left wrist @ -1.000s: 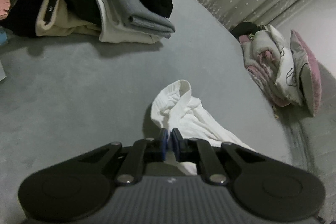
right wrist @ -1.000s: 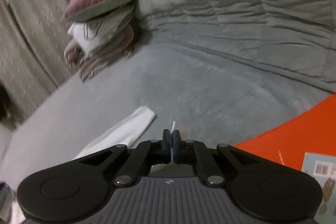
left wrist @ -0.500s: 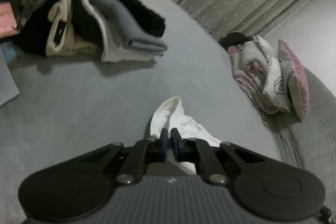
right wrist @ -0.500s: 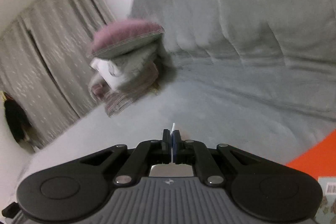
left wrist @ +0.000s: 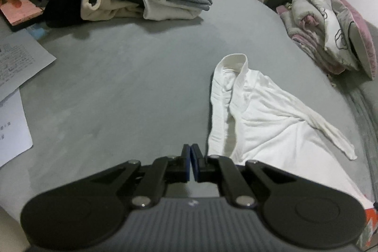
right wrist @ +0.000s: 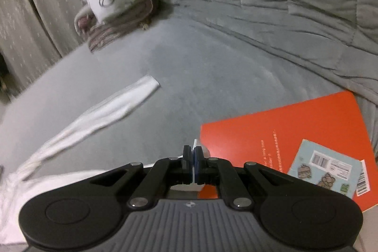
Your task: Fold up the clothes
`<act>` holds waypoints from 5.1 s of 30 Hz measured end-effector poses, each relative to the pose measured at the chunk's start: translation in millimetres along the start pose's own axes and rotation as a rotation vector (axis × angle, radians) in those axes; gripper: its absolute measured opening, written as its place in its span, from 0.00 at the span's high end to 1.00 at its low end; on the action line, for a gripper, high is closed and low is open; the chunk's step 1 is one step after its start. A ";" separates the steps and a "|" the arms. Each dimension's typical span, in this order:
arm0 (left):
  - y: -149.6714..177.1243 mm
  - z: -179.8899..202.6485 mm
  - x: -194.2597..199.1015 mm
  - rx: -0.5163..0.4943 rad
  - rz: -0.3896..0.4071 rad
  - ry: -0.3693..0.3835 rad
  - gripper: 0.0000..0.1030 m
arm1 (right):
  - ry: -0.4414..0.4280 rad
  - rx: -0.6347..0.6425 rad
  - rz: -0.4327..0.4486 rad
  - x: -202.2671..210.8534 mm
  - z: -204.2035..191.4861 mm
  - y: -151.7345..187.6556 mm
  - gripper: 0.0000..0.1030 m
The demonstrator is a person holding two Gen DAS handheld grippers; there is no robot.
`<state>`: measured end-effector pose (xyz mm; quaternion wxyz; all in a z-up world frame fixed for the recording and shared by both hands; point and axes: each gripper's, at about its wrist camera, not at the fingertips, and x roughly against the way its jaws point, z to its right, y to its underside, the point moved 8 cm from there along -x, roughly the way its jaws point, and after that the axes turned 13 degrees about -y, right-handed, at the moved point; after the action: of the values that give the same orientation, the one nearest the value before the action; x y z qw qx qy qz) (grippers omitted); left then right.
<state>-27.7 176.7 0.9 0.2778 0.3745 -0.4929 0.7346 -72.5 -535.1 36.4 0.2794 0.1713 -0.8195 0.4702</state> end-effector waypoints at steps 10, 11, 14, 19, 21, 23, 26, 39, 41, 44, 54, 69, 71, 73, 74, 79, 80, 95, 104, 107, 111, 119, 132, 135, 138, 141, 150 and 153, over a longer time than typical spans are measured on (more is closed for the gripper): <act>-21.4 51.8 0.8 -0.072 0.074 0.049 0.60 | 0.085 0.204 0.024 0.7 -29.5 -7.0 0.58; -26.4 60.6 -1.9 -0.088 0.083 0.049 0.60 | 0.082 0.210 0.030 0.0 -32.0 -8.6 0.58; -43.0 84.9 -13.3 -0.130 0.102 0.046 0.60 | 0.085 0.225 0.024 -8.6 -37.9 -10.6 0.58; -70.4 112.8 -38.7 -0.176 0.124 0.006 0.60 | 0.079 0.265 -0.004 -30.1 -48.5 -12.8 0.58; -80.6 121.2 -48.7 -0.192 0.135 -0.018 0.60 | 0.073 0.284 -0.014 -40.8 -52.3 -16.5 0.58; -90.7 129.5 -58.3 -0.206 0.148 -0.039 0.60 | 0.061 0.294 -0.009 -52.9 -55.8 -25.0 0.58; -102.4 140.7 -72.7 -0.227 0.175 -0.073 0.60 | 0.040 0.251 -0.019 -79.8 -54.4 -40.6 0.58; -101.4 154.9 -114.3 -0.305 0.162 -0.112 0.60 | 0.025 0.132 -0.007 -177.9 -54.5 -77.9 0.58; -104.0 152.2 -117.7 -0.285 0.154 -0.106 0.60 | 0.018 0.127 -0.004 -185.7 -57.6 -79.1 0.58; -108.6 147.5 -122.4 -0.258 0.144 -0.101 0.60 | 0.040 0.136 -0.001 -194.9 -60.0 -81.4 0.58; -117.4 136.6 -131.2 -0.202 0.095 -0.059 0.94 | 0.073 0.173 -0.019 -218.3 -67.0 -79.4 0.91; -158.2 94.3 -97.9 0.029 0.164 0.022 0.95 | -0.048 0.179 0.401 -114.2 -108.5 -135.2 0.96; -158.7 92.7 -101.7 0.028 0.160 0.008 0.95 | -0.034 0.180 0.384 -118.3 -108.4 -134.8 0.96; -158.8 92.2 -103.9 0.033 0.157 0.006 0.95 | -0.029 0.164 0.377 -121.0 -106.8 -135.0 0.96; -159.2 92.5 -103.6 0.037 0.158 0.011 0.95 | -0.032 0.156 0.388 -119.4 -106.6 -136.4 0.96; -164.0 95.3 -90.9 0.062 0.191 0.057 0.95 | -0.065 0.165 0.526 -79.0 -117.2 -147.9 0.96; -165.2 95.5 -87.6 0.069 0.200 0.068 0.95 | -0.072 0.166 0.552 -69.2 -119.8 -149.5 0.96; -170.3 110.1 -106.2 -0.023 0.230 -0.024 0.95 | -0.029 0.153 0.389 -108.8 -135.1 -152.4 0.96; -169.5 93.6 -135.7 0.036 0.190 -0.054 0.95 | 0.060 0.164 0.234 -238.3 -126.4 -150.0 0.96; -169.6 90.6 -138.7 0.044 0.191 -0.059 0.95 | 0.073 0.231 0.239 -254.5 -137.0 -148.8 0.96; -168.4 92.1 -141.1 0.032 0.202 -0.080 0.95 | 0.096 0.294 0.270 -260.3 -145.4 -156.1 0.96; -166.4 89.9 -143.9 0.026 0.200 -0.116 0.94 | 0.001 0.128 0.163 -273.4 -104.3 -152.8 0.80; -162.4 92.7 -150.0 0.007 0.186 -0.141 0.94 | -0.041 0.234 -0.001 -300.4 -91.6 -131.1 0.76; -161.1 92.1 -151.7 0.009 0.177 -0.143 0.94 | -0.024 0.305 -0.005 -306.6 -109.5 -122.4 0.79; -161.8 90.4 -150.9 0.022 0.178 -0.137 0.94 | -0.028 0.364 0.001 -308.2 -121.8 -114.7 0.92; -163.3 87.4 -149.8 0.041 0.180 -0.133 0.94 | -0.045 0.347 0.007 -305.4 -124.1 -112.2 0.96; -164.6 87.1 -149.4 0.057 0.170 -0.111 0.94 | -0.068 0.204 0.117 -241.8 -121.9 -159.3 0.96; -163.6 86.4 -149.7 0.061 0.164 -0.115 0.92 | -0.091 0.204 0.006 -266.7 -119.7 -141.5 0.96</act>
<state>208.0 149.1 -17.8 0.1765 0.3825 -0.5145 0.7468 249.3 -497.2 15.0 0.2216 0.2177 -0.7796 0.5439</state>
